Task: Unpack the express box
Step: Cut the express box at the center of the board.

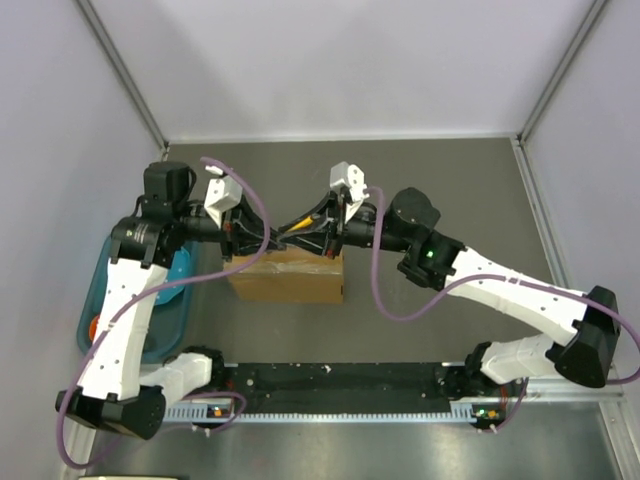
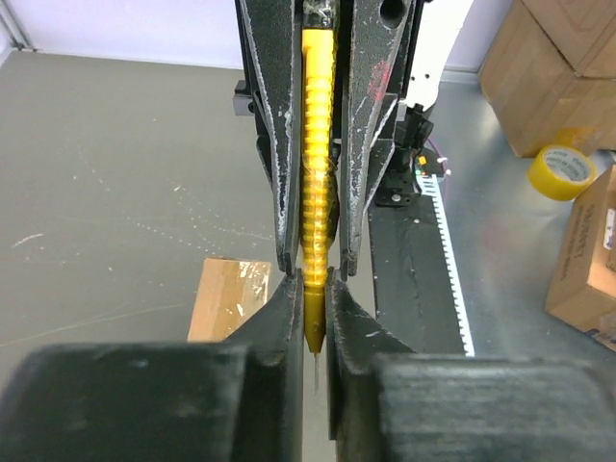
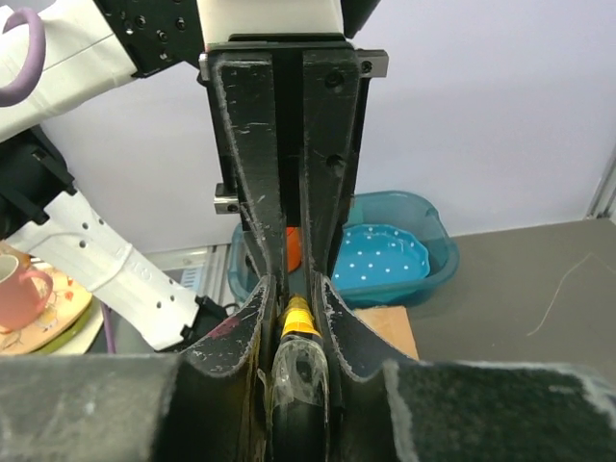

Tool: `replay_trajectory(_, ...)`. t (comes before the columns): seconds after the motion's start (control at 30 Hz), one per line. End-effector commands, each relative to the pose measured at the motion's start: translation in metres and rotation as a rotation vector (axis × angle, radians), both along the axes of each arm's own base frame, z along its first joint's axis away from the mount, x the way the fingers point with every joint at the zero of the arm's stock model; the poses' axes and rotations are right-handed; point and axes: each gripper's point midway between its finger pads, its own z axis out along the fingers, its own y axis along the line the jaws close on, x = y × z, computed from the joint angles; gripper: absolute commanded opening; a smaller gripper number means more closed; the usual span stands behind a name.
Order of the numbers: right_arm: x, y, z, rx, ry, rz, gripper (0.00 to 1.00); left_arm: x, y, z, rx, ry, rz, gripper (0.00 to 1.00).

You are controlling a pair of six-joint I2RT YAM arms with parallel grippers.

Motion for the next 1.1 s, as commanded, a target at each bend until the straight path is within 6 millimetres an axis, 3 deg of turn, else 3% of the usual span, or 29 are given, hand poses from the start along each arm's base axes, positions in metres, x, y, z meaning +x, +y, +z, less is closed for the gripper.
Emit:
replay_trajectory(0.0, 0.004, -0.006, 0.019, -0.008, -0.032, -0.039, 0.0, 0.004, 0.003, 0.012, 0.018, -0.067, 0.061, 0.28)
replay_trajectory(0.07, 0.011, -0.01, 0.013, -0.053, -0.051, -0.085, 0.0, 0.014, 0.012, 0.0, 0.078, -0.044, 0.154, 0.59)
replay_trajectory(0.17, 0.027, -0.023, 0.006, -0.103, -0.095, -0.202, 0.0, 0.025, 0.027, -0.028, 0.156, -0.039, 0.25, 0.67)
replay_trajectory(0.2, 0.041, -0.032, 0.003, -0.115, -0.116, -0.287, 0.0, 0.026, 0.031, -0.035, 0.177, -0.04, 0.268, 0.68)
replay_trajectory(0.23, 0.048, -0.037, 0.001, -0.122, -0.118, -0.322, 0.0, 0.031, 0.036, -0.042, 0.2, -0.055, 0.288, 0.8)
replay_trajectory(0.27, 0.056, -0.04, -0.001, -0.131, -0.121, -0.366, 0.0, 0.037, 0.045, -0.056, 0.224, -0.027, 0.326, 0.83)
replay_trajectory(0.3, 0.074, -0.049, -0.008, -0.157, -0.132, -0.472, 0.0, 0.042, 0.05, -0.062, 0.232, -0.02, 0.344, 0.84)
replay_trajectory(0.37, 0.09, -0.053, -0.019, -0.195, -0.14, -0.553, 0.0, 0.05, 0.067, -0.069, 0.226, -0.024, 0.377, 0.86)
replay_trajectory(0.4, 0.099, -0.056, -0.023, -0.211, -0.146, -0.604, 0.0, 0.041, 0.072, -0.082, 0.23, 0.079, 0.355, 0.87)
replay_trajectory(0.43, 0.104, -0.056, -0.027, -0.222, -0.149, -0.616, 0.0, 0.041, 0.079, -0.088, 0.246, -0.009, 0.315, 0.89)
replay_trajectory(0.47, 0.105, -0.055, -0.026, -0.216, -0.152, -0.62, 0.0, 0.046, 0.093, -0.09, 0.242, -0.003, 0.349, 0.89)
replay_trajectory(0.6, 0.107, -0.054, -0.022, -0.222, -0.163, -0.63, 0.0, 0.058, 0.12, -0.128, 0.217, 0.113, 0.408, 0.89)
replay_trajectory(0.67, 0.106, -0.055, -0.017, -0.219, -0.173, -0.627, 0.0, 0.053, 0.119, -0.145, 0.215, 0.078, 0.386, 0.9)
replay_trajectory(0.8, 0.103, -0.057, -0.015, -0.222, -0.156, -0.607, 0.0, 0.051, 0.114, -0.142, 0.168, 0.05, 0.383, 0.9)
replay_trajectory(1.07, 0.1, -0.057, -0.026, -0.237, -0.116, -0.587, 0.0, 0.039, 0.112, -0.171, 0.211, -0.049, 0.329, 0.9)
